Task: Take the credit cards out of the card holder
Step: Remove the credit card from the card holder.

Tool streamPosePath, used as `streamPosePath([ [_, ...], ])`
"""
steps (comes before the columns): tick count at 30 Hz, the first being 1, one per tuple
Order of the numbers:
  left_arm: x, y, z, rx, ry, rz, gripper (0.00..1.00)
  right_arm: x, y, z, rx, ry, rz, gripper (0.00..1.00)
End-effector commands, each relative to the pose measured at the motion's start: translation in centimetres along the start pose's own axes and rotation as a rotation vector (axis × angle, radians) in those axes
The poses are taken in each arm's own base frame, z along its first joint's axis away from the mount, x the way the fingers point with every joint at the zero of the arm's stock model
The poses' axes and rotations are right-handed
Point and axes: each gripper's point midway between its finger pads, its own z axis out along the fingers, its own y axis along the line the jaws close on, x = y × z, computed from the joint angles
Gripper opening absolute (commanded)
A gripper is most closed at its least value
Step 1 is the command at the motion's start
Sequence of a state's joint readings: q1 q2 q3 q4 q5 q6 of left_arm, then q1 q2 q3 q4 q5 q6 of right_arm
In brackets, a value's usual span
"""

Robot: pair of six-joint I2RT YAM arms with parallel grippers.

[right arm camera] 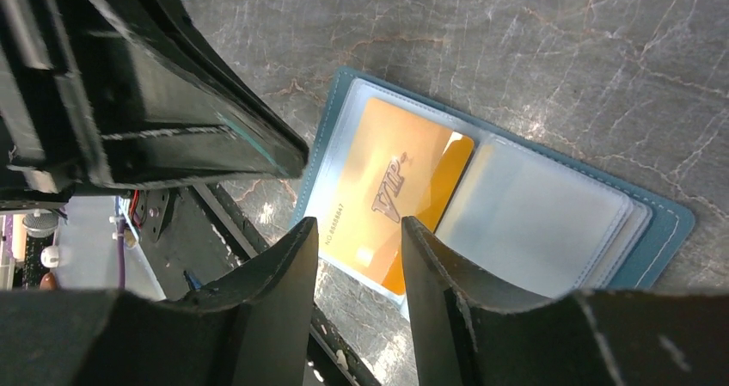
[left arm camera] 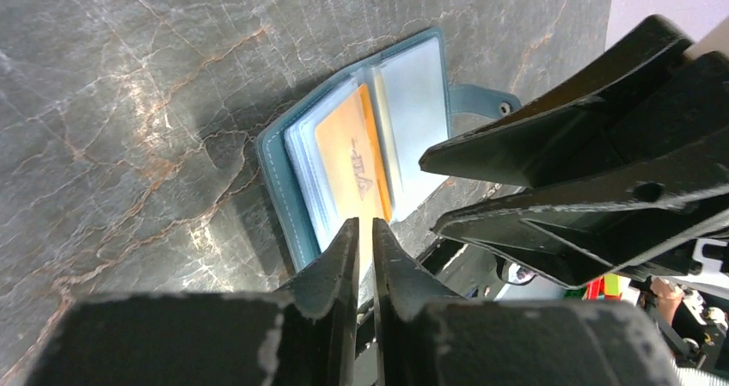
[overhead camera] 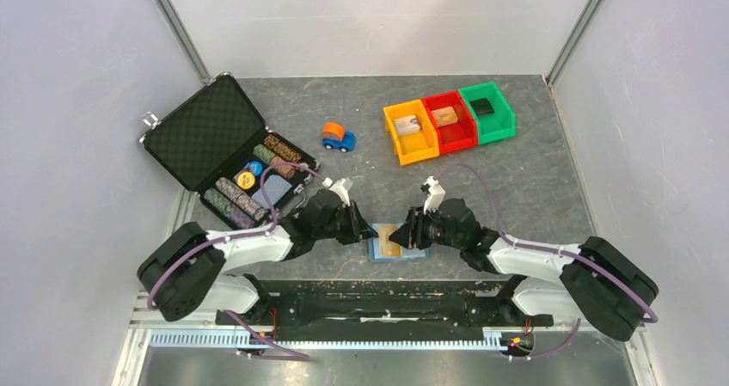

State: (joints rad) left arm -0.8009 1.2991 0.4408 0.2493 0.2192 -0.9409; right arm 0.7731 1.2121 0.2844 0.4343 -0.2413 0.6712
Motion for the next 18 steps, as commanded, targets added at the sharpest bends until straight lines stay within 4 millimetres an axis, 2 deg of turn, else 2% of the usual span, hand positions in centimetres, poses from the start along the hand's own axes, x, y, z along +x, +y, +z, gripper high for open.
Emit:
streamPosePath([
  [1, -0.2, -2.0, 1.1, 0.099, 0.015, 0.046, 0.14, -1.6, 0.8, 0.4, -0.008, -0.038, -0.025, 0.43],
  [6, 0.8, -0.2, 2.3, 0.056, 0.048, 0.032, 0.1, -1.0, 0.5, 0.8, -0.001, -0.014, -0.007, 0.43],
  [11, 1.7, 2.5, 2.4, -0.027, 0.048, 0.015, 0.09, -0.5, -0.3, 1.1, 0.027, 0.008, 0.0, 0.44],
  [18, 2.4, 3.8, 2.2, -0.054, 0.055, 0.008, 0.08, 0.5, -1.5, 1.5, 0.078, 0.047, 0.023, 0.45],
])
